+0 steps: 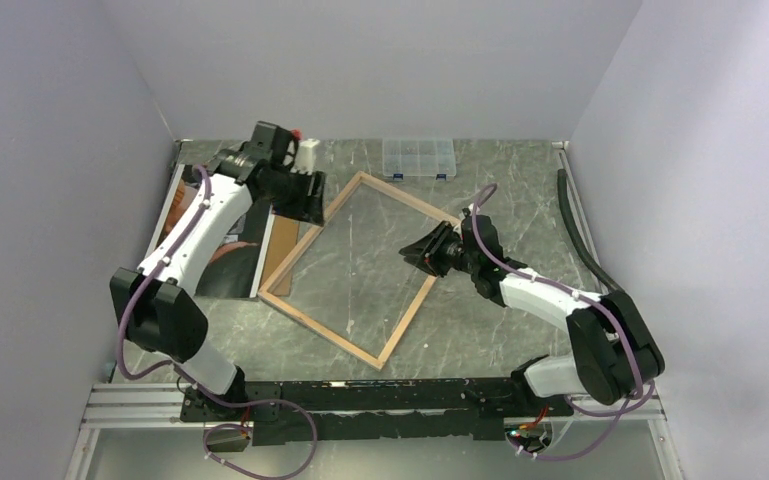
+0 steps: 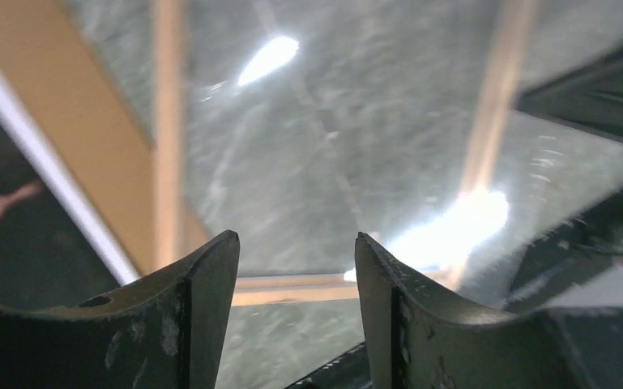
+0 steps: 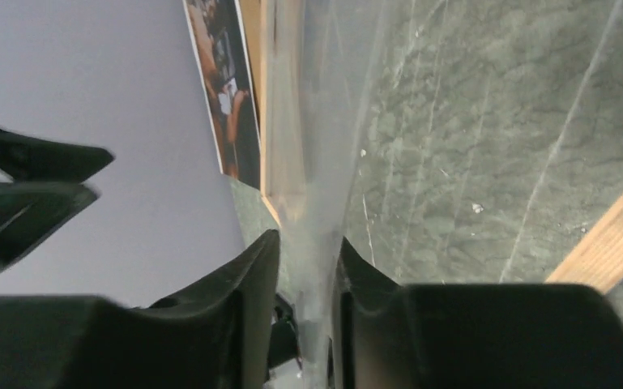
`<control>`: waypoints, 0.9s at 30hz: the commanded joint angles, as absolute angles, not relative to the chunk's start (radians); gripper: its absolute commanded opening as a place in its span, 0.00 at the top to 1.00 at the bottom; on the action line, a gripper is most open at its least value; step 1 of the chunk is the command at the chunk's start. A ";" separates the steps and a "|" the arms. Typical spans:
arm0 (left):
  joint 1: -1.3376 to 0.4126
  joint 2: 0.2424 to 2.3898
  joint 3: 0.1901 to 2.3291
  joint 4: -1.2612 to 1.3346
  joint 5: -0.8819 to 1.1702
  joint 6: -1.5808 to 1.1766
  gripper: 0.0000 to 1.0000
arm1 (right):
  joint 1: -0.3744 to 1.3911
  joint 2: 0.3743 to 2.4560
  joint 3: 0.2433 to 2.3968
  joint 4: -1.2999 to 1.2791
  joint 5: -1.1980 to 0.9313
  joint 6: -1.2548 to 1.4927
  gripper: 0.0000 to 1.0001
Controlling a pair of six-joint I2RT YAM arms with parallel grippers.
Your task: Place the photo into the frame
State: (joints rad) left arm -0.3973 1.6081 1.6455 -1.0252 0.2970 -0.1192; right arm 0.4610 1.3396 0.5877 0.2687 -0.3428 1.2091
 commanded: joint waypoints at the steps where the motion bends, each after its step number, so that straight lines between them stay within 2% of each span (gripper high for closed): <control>1: -0.298 1.562 1.476 -0.901 0.216 0.075 0.41 | 0.455 1.357 0.595 0.284 -0.357 1.148 0.80; 2: -0.292 1.568 1.437 -0.872 0.195 0.102 0.42 | 0.452 1.366 0.595 0.282 -0.362 1.136 0.91; 6: -0.279 1.603 1.322 -0.765 0.117 0.189 0.47 | 0.429 1.377 0.583 0.276 -0.398 1.094 1.00; 13: -0.276 1.656 1.212 -0.627 0.049 0.225 0.55 | 0.339 1.304 0.536 0.220 -0.471 1.009 1.00; 18: -0.275 1.706 1.179 -0.579 0.028 0.222 0.56 | 0.273 1.280 0.511 0.249 -0.572 0.993 1.00; 27: -0.275 1.789 1.187 -0.591 0.054 0.172 0.63 | 0.151 1.217 0.564 0.225 -0.756 0.974 1.00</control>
